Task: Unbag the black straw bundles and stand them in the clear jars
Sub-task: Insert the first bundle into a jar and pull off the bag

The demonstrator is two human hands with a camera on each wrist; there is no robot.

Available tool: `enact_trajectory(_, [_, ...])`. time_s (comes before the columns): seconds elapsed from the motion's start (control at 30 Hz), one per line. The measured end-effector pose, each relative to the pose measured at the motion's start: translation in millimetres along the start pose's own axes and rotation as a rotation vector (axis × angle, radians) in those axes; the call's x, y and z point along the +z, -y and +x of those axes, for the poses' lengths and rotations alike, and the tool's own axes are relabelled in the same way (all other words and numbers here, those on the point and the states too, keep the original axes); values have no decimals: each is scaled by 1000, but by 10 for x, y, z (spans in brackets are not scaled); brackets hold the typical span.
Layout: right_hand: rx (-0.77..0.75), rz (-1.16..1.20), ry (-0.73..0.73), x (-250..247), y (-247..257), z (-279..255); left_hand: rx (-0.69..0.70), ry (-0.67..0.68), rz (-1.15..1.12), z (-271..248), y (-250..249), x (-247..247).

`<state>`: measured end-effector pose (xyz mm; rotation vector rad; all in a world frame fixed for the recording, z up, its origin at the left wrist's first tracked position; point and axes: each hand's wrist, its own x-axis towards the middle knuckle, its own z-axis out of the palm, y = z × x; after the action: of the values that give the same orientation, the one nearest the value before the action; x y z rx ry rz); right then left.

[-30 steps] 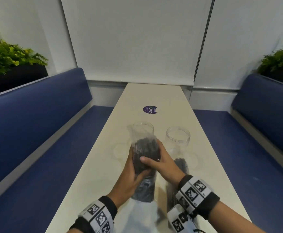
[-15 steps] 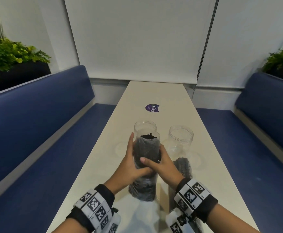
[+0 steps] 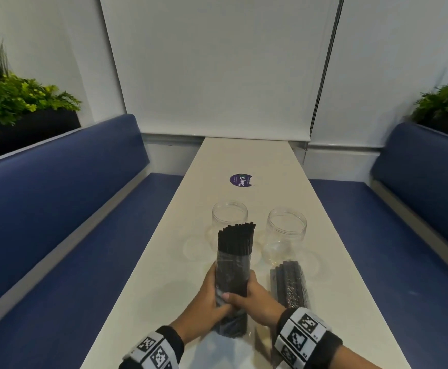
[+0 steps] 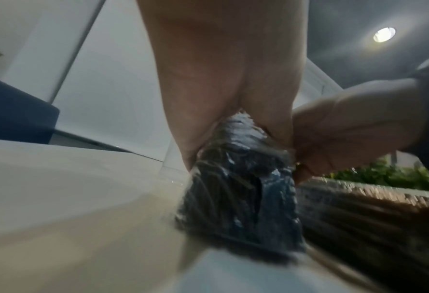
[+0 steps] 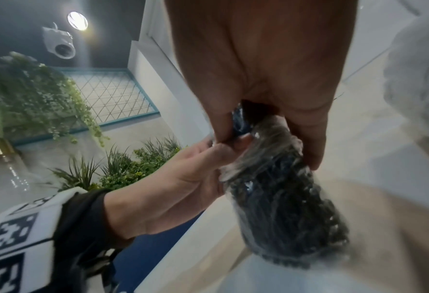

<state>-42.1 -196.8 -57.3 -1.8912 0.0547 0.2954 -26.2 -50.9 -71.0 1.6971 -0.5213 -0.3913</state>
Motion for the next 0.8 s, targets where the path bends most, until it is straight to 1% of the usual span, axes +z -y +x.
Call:
enact_trajectory(0.1, [-39,44,-49,-97,120,19,-1,3,-37,37,-89,-121])
enact_trajectory(0.23, [-83,199,-92,-344,450,36,61,-122,-89,19,-300,-374])
enact_trajectory(0.27, [-83,216,-104,-402,537,55,100,-129,-62,8,-356,-443])
enact_trajectory(0.3, [-81,215,-119,-458,619,87,150,-109,-5,0,-410,-505])
enact_trajectory(0.33, [-78,199,-136,-505,702,121,198,-61,93,9,-453,-554])
enact_trajectory(0.4, [-73,191,-154,-577,866,196,290,55,369,68,-531,-629])
enact_trajectory(0.43, [-71,209,-144,-603,941,246,321,84,457,127,-558,-659])
enact_trajectory(0.47, [-68,230,-124,-627,1020,281,341,81,475,197,-609,-678])
enact_trajectory(0.53, [-68,240,-80,-661,1170,363,398,8,410,371,-736,-707])
enact_trajectory(0.6, [-74,236,-11,-715,1290,461,390,-103,302,535,-873,-754])
enact_trajectory(0.67, [-78,253,88,-797,1362,514,318,-170,233,689,-1017,-814])
enact_trajectory(0.73, [-75,257,118,-879,1415,543,265,-191,284,840,-1101,-901])
enact_trajectory(0.8, [-80,250,117,-944,1453,595,252,-166,310,971,-1174,-970])
